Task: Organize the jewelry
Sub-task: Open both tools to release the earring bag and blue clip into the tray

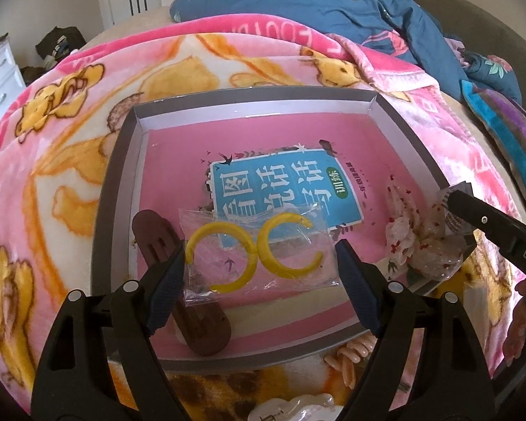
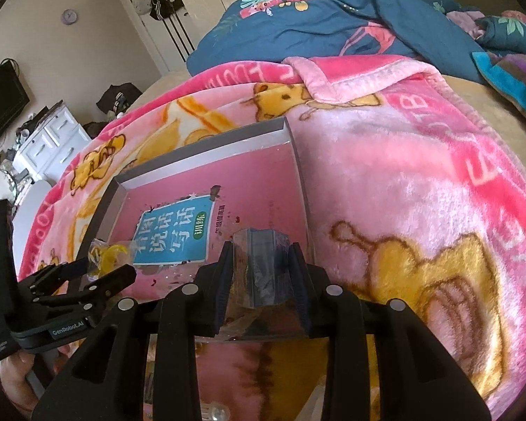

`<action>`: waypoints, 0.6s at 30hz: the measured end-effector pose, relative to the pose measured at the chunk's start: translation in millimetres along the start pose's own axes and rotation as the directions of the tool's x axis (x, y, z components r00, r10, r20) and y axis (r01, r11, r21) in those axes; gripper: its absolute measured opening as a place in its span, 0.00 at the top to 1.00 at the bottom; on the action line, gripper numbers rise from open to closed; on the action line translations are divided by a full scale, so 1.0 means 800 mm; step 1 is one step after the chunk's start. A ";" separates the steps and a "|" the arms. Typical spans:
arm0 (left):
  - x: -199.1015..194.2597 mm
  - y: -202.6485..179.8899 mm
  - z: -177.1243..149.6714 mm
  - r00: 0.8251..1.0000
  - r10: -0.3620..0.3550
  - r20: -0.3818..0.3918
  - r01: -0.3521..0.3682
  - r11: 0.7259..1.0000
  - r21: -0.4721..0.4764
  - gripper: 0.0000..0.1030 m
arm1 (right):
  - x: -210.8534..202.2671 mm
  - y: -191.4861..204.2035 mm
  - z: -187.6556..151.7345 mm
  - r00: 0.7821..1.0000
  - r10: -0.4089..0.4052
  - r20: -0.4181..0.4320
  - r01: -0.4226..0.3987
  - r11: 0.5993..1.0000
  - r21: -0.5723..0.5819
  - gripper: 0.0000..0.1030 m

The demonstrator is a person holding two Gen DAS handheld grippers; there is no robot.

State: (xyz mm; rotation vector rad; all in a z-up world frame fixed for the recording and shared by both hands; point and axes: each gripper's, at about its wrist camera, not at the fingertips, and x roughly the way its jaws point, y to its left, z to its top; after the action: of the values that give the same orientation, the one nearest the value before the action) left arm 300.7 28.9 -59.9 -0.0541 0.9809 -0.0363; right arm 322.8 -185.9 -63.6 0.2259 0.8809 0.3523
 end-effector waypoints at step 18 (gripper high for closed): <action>-0.017 0.002 0.000 0.999 0.002 0.033 -0.002 1.000 0.004 0.23 | -0.067 0.009 -0.013 0.995 0.001 0.099 -0.002 1.000 0.009 0.37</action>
State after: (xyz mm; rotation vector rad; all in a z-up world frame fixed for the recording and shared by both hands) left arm 293.4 31.0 -48.9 -0.0500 0.9475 -0.0356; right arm 281.8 -200.0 -30.1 0.2505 0.7852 0.3356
